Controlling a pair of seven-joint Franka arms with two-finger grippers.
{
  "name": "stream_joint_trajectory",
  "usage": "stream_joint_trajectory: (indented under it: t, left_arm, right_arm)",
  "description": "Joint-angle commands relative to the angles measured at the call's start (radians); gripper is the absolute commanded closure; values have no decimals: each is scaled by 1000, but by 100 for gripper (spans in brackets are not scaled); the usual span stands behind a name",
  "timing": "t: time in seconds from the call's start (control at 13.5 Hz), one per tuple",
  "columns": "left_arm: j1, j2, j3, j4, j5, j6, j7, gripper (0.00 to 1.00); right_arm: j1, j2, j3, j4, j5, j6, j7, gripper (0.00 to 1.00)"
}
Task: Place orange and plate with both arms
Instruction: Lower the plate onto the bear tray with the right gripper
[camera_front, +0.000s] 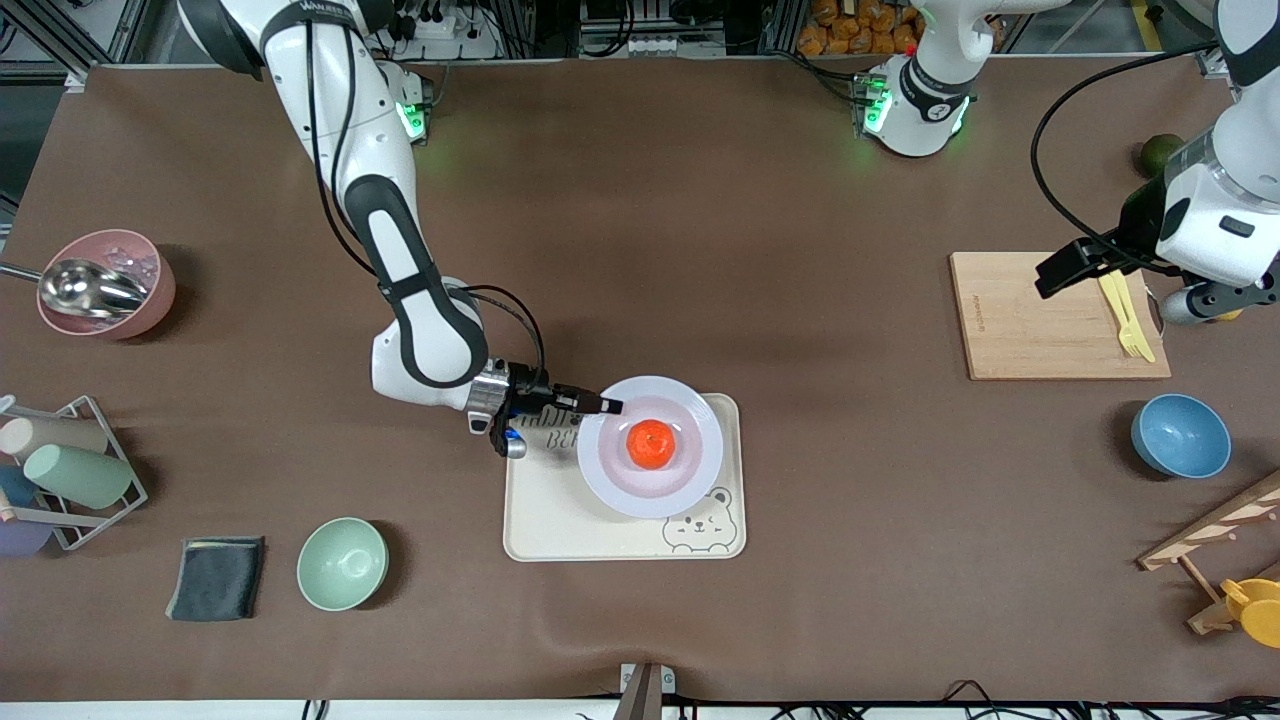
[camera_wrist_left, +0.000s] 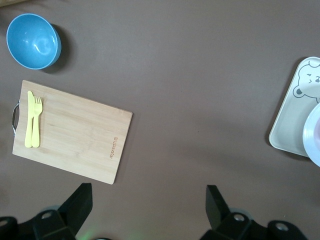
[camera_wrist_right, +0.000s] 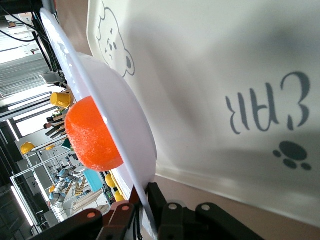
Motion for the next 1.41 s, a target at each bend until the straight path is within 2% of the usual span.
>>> stream_joint_trajectory:
  t: [0.0,0.15,0.82,0.89,0.96,1.04,1.34]
  left_arm:
    - [4,-9,-5,11,23,-23,18,0]
    - [5,-8,-5,11,23,-23,18,0]
    - [8,-5,-2,18,23,-22,47,0]
    - [8,-5,-2,19,23,-22,47,0]
    - [8,-5,-2,18,23,-22,47,0]
    - [8,-5,-2,19,23,-22,47,0]
    - [7,-5,-1,19,23,-22,47,0]
  right_arm:
    - [-20,41,12,44,-16,2,-37,100]
    - [-33,71,12,69,-16,7,-70,100]
    - [-33,94,12,83,-16,19,-88,100]
    - [-33,92,12,83,-16,19,-88,79]
    - [-33,92,12,83,-18,19,-88,10]
    - [-33,89,10,83,-23,22,-87,0]
    - [-40,77,3,73,-70,21,-85,0]
